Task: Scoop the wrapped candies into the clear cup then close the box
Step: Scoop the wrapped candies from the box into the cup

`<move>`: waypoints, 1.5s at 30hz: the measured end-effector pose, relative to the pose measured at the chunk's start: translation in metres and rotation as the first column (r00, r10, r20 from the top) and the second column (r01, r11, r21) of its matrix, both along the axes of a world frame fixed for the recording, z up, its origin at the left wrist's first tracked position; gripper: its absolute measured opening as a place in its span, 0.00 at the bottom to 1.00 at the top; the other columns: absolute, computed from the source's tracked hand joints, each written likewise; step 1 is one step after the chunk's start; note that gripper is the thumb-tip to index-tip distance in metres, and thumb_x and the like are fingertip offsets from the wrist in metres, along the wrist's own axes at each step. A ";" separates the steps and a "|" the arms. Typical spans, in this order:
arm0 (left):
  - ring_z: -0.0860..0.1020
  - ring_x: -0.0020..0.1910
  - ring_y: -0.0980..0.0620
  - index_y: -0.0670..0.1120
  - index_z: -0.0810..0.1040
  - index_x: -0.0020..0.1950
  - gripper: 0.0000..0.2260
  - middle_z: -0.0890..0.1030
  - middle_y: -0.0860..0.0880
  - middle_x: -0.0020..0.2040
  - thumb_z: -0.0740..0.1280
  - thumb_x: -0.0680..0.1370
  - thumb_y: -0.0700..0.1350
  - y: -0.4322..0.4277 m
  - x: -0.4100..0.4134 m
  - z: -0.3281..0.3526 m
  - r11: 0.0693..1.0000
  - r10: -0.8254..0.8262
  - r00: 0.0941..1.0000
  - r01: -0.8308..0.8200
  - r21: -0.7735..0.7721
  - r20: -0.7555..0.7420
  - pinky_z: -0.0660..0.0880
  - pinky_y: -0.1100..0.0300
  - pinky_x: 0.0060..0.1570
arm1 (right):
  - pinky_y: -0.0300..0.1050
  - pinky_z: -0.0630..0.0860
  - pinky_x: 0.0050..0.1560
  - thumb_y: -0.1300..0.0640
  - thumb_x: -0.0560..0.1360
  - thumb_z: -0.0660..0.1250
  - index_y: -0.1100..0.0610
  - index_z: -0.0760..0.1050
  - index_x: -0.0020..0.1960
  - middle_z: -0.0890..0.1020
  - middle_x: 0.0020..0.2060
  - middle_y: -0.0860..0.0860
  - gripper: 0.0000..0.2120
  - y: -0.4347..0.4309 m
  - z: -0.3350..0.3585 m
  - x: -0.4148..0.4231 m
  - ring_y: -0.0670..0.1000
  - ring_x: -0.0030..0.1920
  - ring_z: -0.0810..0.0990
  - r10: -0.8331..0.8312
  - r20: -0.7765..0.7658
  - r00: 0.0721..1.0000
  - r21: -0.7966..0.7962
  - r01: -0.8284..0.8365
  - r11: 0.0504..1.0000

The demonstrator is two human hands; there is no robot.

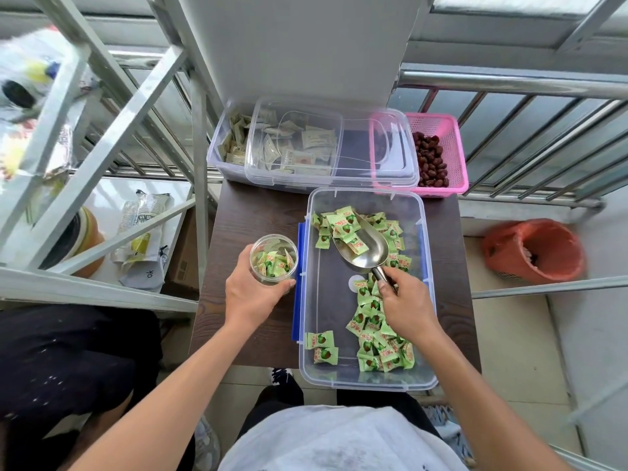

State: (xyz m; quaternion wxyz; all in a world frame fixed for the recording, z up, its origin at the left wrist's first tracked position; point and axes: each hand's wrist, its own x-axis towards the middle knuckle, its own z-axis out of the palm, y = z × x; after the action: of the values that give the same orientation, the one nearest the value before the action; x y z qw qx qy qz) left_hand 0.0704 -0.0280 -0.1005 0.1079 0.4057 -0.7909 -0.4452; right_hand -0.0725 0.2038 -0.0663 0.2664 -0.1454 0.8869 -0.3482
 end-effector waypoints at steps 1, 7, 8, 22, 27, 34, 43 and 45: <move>0.77 0.57 0.54 0.60 0.71 0.64 0.35 0.79 0.58 0.54 0.85 0.62 0.49 0.001 0.000 0.001 1.000 0.003 1.000 -0.003 0.002 -0.003 0.71 0.62 0.58 | 0.50 0.70 0.35 0.61 0.81 0.61 0.58 0.78 0.48 0.78 0.35 0.53 0.07 0.001 0.003 0.001 0.51 0.33 0.72 0.001 -0.007 1.000 -0.005 -0.001 1.000; 0.76 0.57 0.57 0.62 0.69 0.62 0.35 0.77 0.61 0.53 0.85 0.63 0.49 0.003 0.002 0.005 1.000 -0.009 1.000 0.009 0.005 -0.017 0.70 0.64 0.57 | 0.42 0.69 0.31 0.62 0.81 0.62 0.61 0.78 0.51 0.80 0.37 0.57 0.07 0.009 0.013 0.005 0.51 0.32 0.72 0.006 -0.001 1.000 -0.009 -0.006 1.000; 0.76 0.57 0.57 0.62 0.69 0.63 0.35 0.78 0.61 0.54 0.85 0.63 0.49 0.003 0.002 0.005 1.000 -0.009 1.000 0.009 0.006 -0.020 0.71 0.64 0.57 | 0.45 0.70 0.32 0.62 0.81 0.62 0.61 0.78 0.53 0.81 0.38 0.57 0.07 0.012 0.013 0.005 0.52 0.33 0.73 0.004 -0.004 1.000 -0.014 -0.004 1.000; 0.77 0.54 0.67 0.72 0.68 0.59 0.36 0.78 0.69 0.52 0.84 0.63 0.49 0.001 0.002 0.011 0.999 -0.054 0.998 0.054 -0.007 -0.033 0.74 0.66 0.56 | 0.45 0.72 0.32 0.64 0.80 0.65 0.54 0.81 0.59 0.80 0.38 0.49 0.11 0.010 0.060 -0.009 0.46 0.32 0.74 0.335 -0.039 0.941 -0.052 -0.337 0.940; 0.78 0.54 0.69 0.74 0.69 0.58 0.32 0.80 0.70 0.53 0.83 0.65 0.51 0.004 0.002 0.018 0.997 -0.078 0.994 0.078 -0.003 -0.074 0.73 0.71 0.52 | 0.50 0.70 0.35 0.60 0.80 0.63 0.59 0.79 0.50 0.79 0.36 0.52 0.06 -0.023 0.102 -0.019 0.52 0.34 0.74 0.589 -0.044 0.807 0.153 -0.578 0.802; 0.79 0.55 0.64 0.69 0.71 0.61 0.30 0.81 0.65 0.54 0.82 0.66 0.51 0.007 0.004 0.020 0.995 -0.098 0.988 0.096 -0.024 -0.119 0.77 0.62 0.55 | 0.52 0.71 0.33 0.62 0.74 0.62 0.56 0.73 0.34 0.76 0.28 0.53 0.10 -0.078 0.143 -0.021 0.56 0.31 0.73 0.707 -0.067 0.704 0.383 -0.636 0.669; 0.79 0.53 0.65 0.75 0.68 0.58 0.36 0.79 0.69 0.53 0.83 0.64 0.46 0.003 0.006 0.015 0.997 -0.078 0.992 0.076 -0.019 -0.104 0.76 0.64 0.55 | 0.45 0.70 0.33 0.61 0.70 0.63 0.58 0.80 0.43 0.75 0.30 0.53 0.08 -0.114 0.176 -0.017 0.59 0.36 0.76 0.752 -0.123 0.647 0.519 -0.604 0.605; 0.78 0.53 0.66 0.75 0.67 0.58 0.36 0.79 0.69 0.52 0.83 0.64 0.47 0.003 0.006 0.012 0.998 -0.069 0.993 0.069 -0.005 -0.094 0.75 0.68 0.53 | 0.47 0.75 0.35 0.61 0.69 0.63 0.57 0.82 0.45 0.78 0.32 0.54 0.10 -0.114 0.183 -0.017 0.59 0.37 0.77 0.752 -0.131 0.645 0.526 -0.598 0.605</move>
State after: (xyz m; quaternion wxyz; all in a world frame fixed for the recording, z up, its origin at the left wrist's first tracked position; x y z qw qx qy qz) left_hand 0.0766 -0.0249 -0.0881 0.1300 0.3568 -0.7987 -0.4667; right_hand -0.0895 0.0895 0.1170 0.2475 -0.4688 0.8477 0.0200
